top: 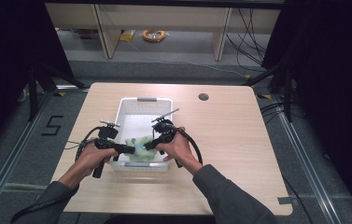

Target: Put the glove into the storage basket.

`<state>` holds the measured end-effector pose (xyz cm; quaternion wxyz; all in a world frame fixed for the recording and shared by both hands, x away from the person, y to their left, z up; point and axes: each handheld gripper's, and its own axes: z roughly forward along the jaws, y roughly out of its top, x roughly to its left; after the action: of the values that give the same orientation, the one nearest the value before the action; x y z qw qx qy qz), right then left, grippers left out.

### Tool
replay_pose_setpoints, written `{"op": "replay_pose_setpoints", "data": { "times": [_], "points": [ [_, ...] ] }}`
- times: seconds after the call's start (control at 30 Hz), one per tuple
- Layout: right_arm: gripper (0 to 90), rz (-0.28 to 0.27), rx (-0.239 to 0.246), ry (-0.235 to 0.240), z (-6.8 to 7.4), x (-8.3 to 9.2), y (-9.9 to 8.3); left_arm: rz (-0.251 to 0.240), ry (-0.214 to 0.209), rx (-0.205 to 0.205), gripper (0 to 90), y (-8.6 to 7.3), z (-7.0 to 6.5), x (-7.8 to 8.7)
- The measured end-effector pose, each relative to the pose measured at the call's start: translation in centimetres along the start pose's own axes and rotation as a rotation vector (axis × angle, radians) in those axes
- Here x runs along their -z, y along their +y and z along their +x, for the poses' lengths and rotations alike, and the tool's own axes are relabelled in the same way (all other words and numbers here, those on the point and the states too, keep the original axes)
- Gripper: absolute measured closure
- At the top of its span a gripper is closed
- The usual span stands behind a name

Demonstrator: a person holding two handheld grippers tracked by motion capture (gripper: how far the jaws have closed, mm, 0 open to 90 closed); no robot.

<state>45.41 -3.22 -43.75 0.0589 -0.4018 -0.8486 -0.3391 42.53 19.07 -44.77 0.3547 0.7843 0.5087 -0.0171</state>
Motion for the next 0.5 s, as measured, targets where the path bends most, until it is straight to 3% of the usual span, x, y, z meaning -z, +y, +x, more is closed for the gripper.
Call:
{"op": "replay_pose_setpoints", "data": {
  "times": [0.3,0.4,0.5],
  "points": [
    [68.8,0.043,0.005,-0.042,-0.07,-0.87,-0.14,0.056,0.024,-0.02,67.9,-0.12,0.23,-0.88],
    [68.7,0.052,0.004,-0.054,-0.09,-0.96,-0.15,0.058,0.026,-0.022,63.1,0.01,0.3,-0.98],
    [68.1,0.052,0.01,-0.063,-0.27,-1.0,-0.16,0.048,0.036,0.001,55.6,0.31,0.28,-0.79]
  ]
}}
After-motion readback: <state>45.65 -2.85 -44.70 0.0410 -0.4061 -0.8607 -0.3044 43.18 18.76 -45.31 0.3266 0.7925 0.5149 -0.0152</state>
